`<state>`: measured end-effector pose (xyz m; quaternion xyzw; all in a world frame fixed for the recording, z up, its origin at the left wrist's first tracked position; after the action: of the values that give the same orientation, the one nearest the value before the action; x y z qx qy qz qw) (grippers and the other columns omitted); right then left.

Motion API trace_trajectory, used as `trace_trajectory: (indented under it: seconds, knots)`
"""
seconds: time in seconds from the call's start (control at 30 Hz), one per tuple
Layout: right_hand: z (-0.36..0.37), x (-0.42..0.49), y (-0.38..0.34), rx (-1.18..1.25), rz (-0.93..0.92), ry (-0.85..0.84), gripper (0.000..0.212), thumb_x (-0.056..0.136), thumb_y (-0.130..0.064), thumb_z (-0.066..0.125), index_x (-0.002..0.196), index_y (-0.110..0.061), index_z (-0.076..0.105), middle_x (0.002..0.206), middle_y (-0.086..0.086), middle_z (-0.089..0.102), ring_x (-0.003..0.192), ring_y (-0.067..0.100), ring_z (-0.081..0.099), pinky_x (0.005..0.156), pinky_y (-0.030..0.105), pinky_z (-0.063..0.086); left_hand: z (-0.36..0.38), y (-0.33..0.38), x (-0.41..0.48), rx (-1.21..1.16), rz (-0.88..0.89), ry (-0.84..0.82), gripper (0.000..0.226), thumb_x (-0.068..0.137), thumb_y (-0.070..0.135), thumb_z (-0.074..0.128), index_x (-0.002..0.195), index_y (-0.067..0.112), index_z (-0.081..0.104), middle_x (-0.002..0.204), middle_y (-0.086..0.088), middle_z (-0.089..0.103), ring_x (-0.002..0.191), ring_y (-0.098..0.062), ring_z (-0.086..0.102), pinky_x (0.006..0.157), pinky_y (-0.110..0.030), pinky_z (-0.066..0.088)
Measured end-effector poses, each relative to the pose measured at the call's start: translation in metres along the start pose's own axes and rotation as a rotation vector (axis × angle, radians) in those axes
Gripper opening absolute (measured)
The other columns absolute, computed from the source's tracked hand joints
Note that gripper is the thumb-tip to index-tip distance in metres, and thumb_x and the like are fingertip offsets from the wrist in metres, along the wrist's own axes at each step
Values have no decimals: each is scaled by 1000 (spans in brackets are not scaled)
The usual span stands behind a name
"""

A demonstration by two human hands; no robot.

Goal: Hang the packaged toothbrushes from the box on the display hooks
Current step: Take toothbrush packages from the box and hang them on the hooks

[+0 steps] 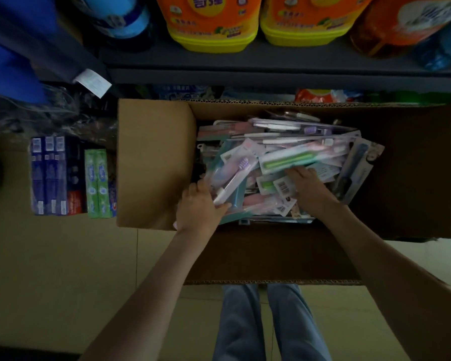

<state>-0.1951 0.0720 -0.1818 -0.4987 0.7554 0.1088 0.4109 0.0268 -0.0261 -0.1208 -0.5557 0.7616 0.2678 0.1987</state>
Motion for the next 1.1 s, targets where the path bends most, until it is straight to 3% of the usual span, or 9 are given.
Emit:
trace_trajectory:
  seconds: [0.1,0.3,0.43,0.53,0.7,0.77,0.87,0.97,1.1]
  knots:
    - [-1,8,-5,-180,-61,34,79,84,1,61,149,-8,19,153,12,22,138,29,21,113,36,25,5,0,1,17,-19,-22,72,84,50,67,135,9,38,131,-10,48,121,-25,48,93,-34,46]
    - [-17,-25,-15,-278,-325,282,59,79,-17,73,132,-7,52,131,12,55,123,32,48,103,44,38,1,11,-7,-66,-44,-54,67,85,50,66,133,13,38,126,-8,53,111,-23,55,68,-25,43]
    - [-60,-73,-27,86,-376,440,62,78,-19,78,132,-4,52,126,15,59,113,32,60,96,45,47,-26,28,-24,-227,-23,-86,66,81,56,67,129,16,45,118,-1,59,102,-19,60,67,-24,44]
    - [-103,-118,-32,639,-245,415,60,85,-22,72,137,-13,46,130,1,56,121,13,53,100,26,46,-61,49,-46,-352,1,-149,62,79,57,69,124,20,49,107,2,62,93,-15,60,63,-22,42]
    - [-185,-208,-40,1326,-170,647,39,84,-8,66,116,-5,43,101,-4,59,98,6,63,84,22,53,-127,82,-92,-626,-25,-268,39,82,49,70,106,21,60,96,5,65,84,-6,61,61,-17,42]
    - [-209,-233,-47,1441,-167,675,36,87,-7,64,115,-2,42,95,-3,57,90,5,63,76,20,52,-151,97,-113,-749,-24,-267,17,85,38,70,86,25,60,79,9,63,66,4,60,54,-13,41]
    - [-234,-255,-58,1520,-162,660,36,89,-6,64,116,-5,40,97,0,56,90,7,63,77,25,54,-180,118,-143,-940,-21,-219,19,87,29,70,96,17,58,80,10,62,55,14,58,47,-5,40]
    - [-248,-270,-65,1566,-198,588,37,89,-4,64,109,-15,36,102,7,53,96,21,61,83,46,55,-200,128,-159,-1133,-37,-169,26,88,25,68,108,11,58,92,2,66,64,8,65,52,-10,48]
    - [-250,-286,-65,1475,-233,512,34,80,-16,72,104,-21,48,110,7,60,106,30,62,88,60,50,-218,129,-159,-1287,-39,-93,13,88,25,68,98,20,62,96,1,70,95,-15,69,85,-33,56]
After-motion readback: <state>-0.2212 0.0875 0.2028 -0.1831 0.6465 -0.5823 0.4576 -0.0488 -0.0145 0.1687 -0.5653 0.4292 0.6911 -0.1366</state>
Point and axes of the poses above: each hand's wrist, its own x-axis towards the middle knuckle, its own z-axis out of the palm, y = z × x, the point moved 4 cm from there along x, towards the middle knuckle
